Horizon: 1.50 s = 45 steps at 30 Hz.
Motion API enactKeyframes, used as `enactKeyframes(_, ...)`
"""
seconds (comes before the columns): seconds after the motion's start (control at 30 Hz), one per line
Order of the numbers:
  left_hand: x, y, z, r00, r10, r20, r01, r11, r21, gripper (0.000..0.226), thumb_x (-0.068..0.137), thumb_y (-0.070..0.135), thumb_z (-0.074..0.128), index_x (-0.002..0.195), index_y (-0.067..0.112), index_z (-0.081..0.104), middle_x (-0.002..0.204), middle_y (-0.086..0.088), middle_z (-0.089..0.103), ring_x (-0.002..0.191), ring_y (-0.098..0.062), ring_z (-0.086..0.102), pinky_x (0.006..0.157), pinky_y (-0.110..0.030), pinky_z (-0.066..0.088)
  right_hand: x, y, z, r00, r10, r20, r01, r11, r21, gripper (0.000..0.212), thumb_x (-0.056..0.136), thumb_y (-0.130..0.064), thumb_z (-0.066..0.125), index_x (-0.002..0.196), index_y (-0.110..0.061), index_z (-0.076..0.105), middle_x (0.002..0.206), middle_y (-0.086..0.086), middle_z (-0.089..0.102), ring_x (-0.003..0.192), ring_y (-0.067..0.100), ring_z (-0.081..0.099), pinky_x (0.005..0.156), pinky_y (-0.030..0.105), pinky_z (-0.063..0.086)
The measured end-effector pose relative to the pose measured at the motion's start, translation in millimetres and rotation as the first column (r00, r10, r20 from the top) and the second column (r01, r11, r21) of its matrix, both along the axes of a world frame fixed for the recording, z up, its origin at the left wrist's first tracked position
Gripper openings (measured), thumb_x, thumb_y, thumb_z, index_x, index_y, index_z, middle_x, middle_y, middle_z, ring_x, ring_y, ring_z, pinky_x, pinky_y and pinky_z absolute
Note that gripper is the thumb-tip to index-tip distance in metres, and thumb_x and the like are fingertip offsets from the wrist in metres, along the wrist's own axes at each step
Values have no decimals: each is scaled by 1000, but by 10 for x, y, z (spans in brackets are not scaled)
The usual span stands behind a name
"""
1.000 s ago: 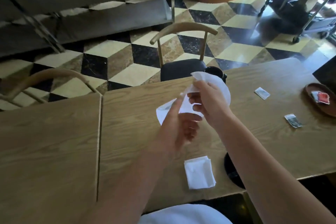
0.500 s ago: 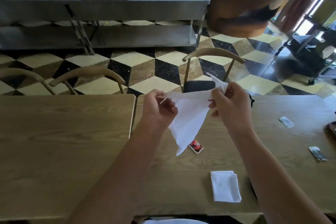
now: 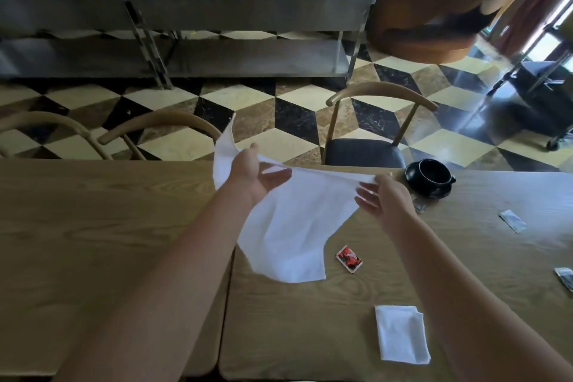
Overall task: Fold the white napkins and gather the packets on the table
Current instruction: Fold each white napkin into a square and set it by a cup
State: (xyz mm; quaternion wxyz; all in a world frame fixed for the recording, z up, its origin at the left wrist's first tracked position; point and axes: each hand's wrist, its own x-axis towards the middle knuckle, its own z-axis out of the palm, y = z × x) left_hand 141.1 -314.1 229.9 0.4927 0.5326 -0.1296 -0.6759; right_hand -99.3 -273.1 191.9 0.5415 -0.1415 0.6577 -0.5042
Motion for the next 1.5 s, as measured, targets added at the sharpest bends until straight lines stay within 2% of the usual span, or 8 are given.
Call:
enactKeyframes(0.2,64,-338,296,984,31,-175,-77,962,-262,29,100,31,47,102,5,60,79,-14,63,86,-34,64,92,-49,55,16,-522,425,1000,17,-13,-19,985,-174,36,108,-38,34,101,-13,58,98,10,73,85,21,74,59,32,61)
enactKeyframes(0.27,112,-305,313,974,68,-215,-131,946,-297,26,99,28,52,106,8,66,93,-15,67,93,-34,65,95,-50,53,11,-486,486,1000,-1,-7,-1,971,-237,37,105,-38,37,100,-13,63,84,7,77,73,17,76,57,30,60)
enactKeyframes(0.37,204,-122,166,953,176,-246,-236,941,-244,36,97,29,56,125,8,63,106,-15,68,92,-31,68,76,-39,59,-17,-267,436,999,15,-46,-26,967,-254,27,97,-28,44,96,-15,67,69,-2,75,65,12,73,56,27,58)
enactKeyframes(0.53,416,385,-587,944,311,-114,-309,950,35,13,95,15,53,103,12,64,61,-3,64,51,-13,58,50,-23,54,-90,278,-165,999,27,-34,-29,997,-67,26,100,-25,40,98,-12,63,68,3,74,62,17,71,56,31,56)
enactKeyframes(0.63,520,732,-1153,969,243,36,-245,945,216,9,96,12,55,88,13,60,50,-1,64,39,-10,60,40,-18,51,-128,582,-643,998,49,-42,-44,991,125,26,102,-25,41,93,-9,61,73,9,72,69,23,69,58,32,55)
enactKeyframes(0.9,722,1776,-2265,971,-71,228,-64,842,536,15,98,19,50,93,11,60,74,-10,65,52,-19,62,38,-20,46,-238,1399,-1553,997,79,18,-78,874,479,14,95,-8,48,87,-7,59,68,9,62,58,21,58,54,26,44)
enactKeyframes(1.13,966,2239,-2492,949,-125,290,-68,817,572,18,98,15,52,100,0,61,62,-10,66,51,-18,62,39,-23,45,-270,1873,-1785,998,48,37,-60,848,526,9,97,-7,52,90,-4,57,74,14,60,59,23,55,45,26,43)
enactKeyframes(1.5,1036,1766,-2198,930,55,362,-197,908,370,20,90,25,58,75,14,64,52,2,62,51,-14,54,44,-26,40,-351,1593,-1584,988,43,-145,8,944,330,13,93,-14,57,90,-7,67,76,3,64,68,16,61,66,29,53)
